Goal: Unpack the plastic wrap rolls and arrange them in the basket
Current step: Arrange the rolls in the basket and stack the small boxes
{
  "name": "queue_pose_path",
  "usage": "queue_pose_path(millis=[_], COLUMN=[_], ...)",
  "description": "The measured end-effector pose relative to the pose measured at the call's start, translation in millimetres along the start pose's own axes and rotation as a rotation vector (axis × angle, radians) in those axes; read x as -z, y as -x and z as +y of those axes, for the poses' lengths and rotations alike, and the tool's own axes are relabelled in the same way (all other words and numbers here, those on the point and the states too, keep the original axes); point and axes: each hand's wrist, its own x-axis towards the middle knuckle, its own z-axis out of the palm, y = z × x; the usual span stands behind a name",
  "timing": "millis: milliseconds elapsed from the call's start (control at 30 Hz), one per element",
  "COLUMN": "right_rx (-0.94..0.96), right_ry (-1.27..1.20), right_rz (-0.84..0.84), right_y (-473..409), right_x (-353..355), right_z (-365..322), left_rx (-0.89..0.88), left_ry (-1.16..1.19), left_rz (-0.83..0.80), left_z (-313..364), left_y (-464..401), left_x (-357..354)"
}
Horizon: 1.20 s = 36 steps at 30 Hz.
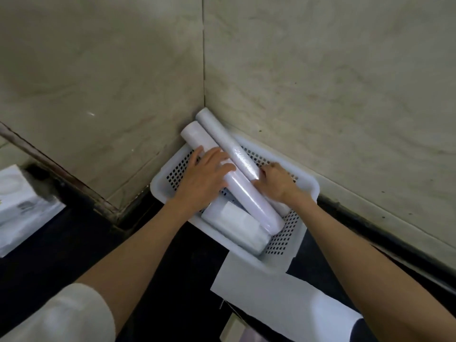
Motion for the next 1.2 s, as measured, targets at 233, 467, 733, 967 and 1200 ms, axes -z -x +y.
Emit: queue_pose_path(millis=[233, 467, 733, 967, 1200], right_rx=[0.058, 0.121, 0.077, 0.067, 0.052], right_ry=[-0.171, -0.214, -0.192, -0.023, 0.011], right_rz=[0.331, 0.418, 0.238, 0.353, 0.27], right_y=[29.1, 48.0, 41.9, 36.5, 31.6], right_x=[18.0, 26.9, -7.7, -29.4, -20.4], right_z=[9.2, 4.9, -13.6, -20.8, -7.3], left_rx=[0.034, 0.388, 0.371, 0.618, 0.667], left_ry=[0.027, 0.242, 0.47, 0.576, 0.712], left_rz=[0.013, 0.065, -0.106, -0.236, -0.436], left_z=[1.4, 9.3, -22.9, -23.1, -1.2], left_y=[-12.4, -30.0, -7.9, 4.7, -16.7], left_x=[-3.2, -17.9, -12.2, -14.3, -31.4])
